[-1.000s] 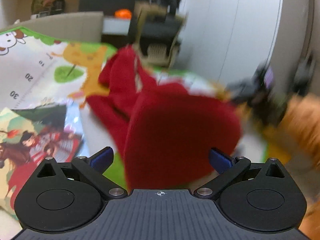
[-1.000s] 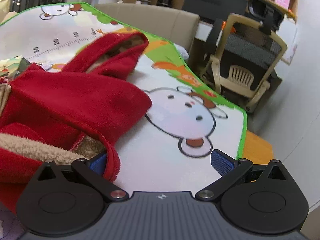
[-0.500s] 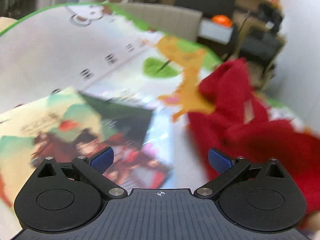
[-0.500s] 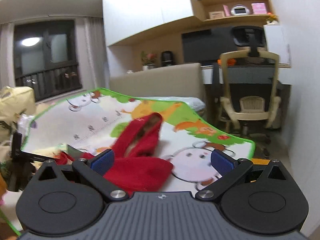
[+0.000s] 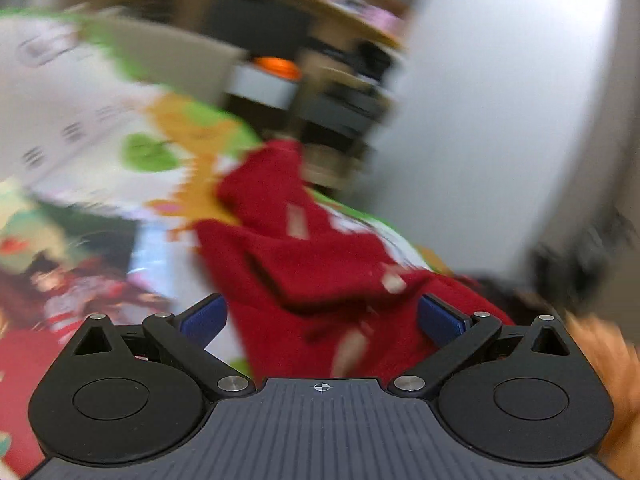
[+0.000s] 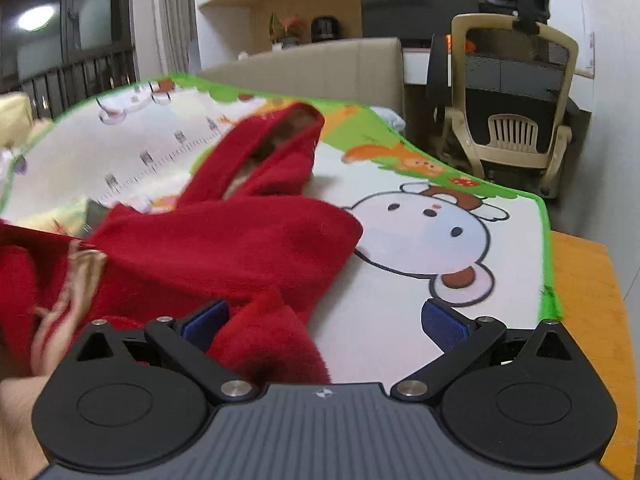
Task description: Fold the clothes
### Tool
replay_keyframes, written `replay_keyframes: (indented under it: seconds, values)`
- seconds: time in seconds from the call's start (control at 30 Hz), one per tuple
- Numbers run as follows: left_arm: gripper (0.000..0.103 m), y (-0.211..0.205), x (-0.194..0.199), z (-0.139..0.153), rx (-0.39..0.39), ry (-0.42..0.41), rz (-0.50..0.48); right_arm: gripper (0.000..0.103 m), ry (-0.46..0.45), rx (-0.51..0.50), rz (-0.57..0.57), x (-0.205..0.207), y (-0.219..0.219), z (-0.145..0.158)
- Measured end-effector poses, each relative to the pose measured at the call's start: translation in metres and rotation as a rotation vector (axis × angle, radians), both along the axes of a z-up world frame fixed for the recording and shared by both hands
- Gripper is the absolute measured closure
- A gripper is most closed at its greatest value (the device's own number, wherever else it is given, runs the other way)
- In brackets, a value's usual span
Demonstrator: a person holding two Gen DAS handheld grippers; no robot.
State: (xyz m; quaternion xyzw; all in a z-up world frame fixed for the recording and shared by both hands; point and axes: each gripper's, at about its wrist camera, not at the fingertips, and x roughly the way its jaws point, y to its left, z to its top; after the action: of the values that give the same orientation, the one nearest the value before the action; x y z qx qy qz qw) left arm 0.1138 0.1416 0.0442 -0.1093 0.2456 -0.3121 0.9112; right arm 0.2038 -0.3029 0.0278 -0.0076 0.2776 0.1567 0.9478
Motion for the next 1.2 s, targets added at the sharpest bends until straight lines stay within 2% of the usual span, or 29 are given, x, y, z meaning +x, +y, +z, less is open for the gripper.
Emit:
replay_keyframes:
  seconds: [0.1, 0.2, 0.27, 0.4, 0.47, 0.53, 0.63, 0.7, 0.73, 0.8, 0.83, 0.97, 1.07, 1.13, 1.2]
  values:
    - [0.0, -0.003, -0.011, 0.001, 0.054, -0.027, -0.037, 0.001, 0.001, -0.043, -0.004, 0.007, 0.009, -0.006]
    - [0.0, 0.01, -0.027, 0.004, 0.06, -0.037, -0.044, 0.001, 0.026, -0.039, -0.012, 0.011, 0.005, -0.009]
    - [0.0, 0.009, -0.045, 0.008, 0.096, -0.056, -0.083, 0.001, 0.043, -0.03, -0.014, 0.013, 0.003, -0.012]
    - [0.0, -0.029, -0.064, 0.002, 0.313, -0.105, -0.137, 0.001, 0.063, -0.015, -0.011, 0.017, 0.005, -0.015]
    - [0.0, -0.058, -0.055, -0.006, 0.405, -0.126, -0.142, 0.001, 0.06, -0.035, -0.008, 0.017, 0.009, -0.01]
    - [0.0, -0.083, -0.042, -0.011, 0.495, -0.17, -0.104, 0.001, 0.042, -0.039, 0.005, 0.011, 0.009, 0.003]
    - [0.0, -0.093, -0.011, -0.003, 0.489, -0.203, 0.02, 0.001, -0.023, 0.056, 0.054, -0.013, -0.008, 0.04]
    - [0.0, -0.077, 0.018, 0.001, 0.391, -0.122, 0.149, 0.001, -0.096, 0.168, 0.066, -0.037, -0.032, 0.071]
    - [0.0, -0.067, 0.033, 0.001, 0.346, -0.074, 0.222, 0.001, -0.135, 0.189, 0.055, -0.048, -0.041, 0.081]
    - [0.0, -0.047, 0.057, -0.01, 0.322, 0.007, 0.343, 0.001, -0.212, 0.217, 0.026, -0.071, -0.059, 0.099]
    - [0.0, -0.038, 0.067, -0.018, 0.321, 0.04, 0.39, 0.001, -0.247, 0.19, 0.015, -0.081, -0.063, 0.103]
    - [0.0, -0.024, 0.072, -0.045, 0.351, 0.108, 0.432, 0.001, -0.246, 0.065, 0.138, -0.105, -0.056, 0.085]
    - [0.0, -0.023, 0.065, -0.051, 0.369, 0.111, 0.425, 0.001, -0.166, -0.025, 0.266, -0.113, -0.04, 0.057]
    - [0.0, -0.021, 0.067, -0.047, 0.361, 0.114, 0.421, 0.001, -0.121, -0.096, 0.262, -0.107, -0.027, 0.04]
    - [0.0, -0.021, 0.071, -0.042, 0.347, 0.115, 0.422, 0.001, -0.074, -0.081, 0.162, -0.083, -0.022, 0.028]
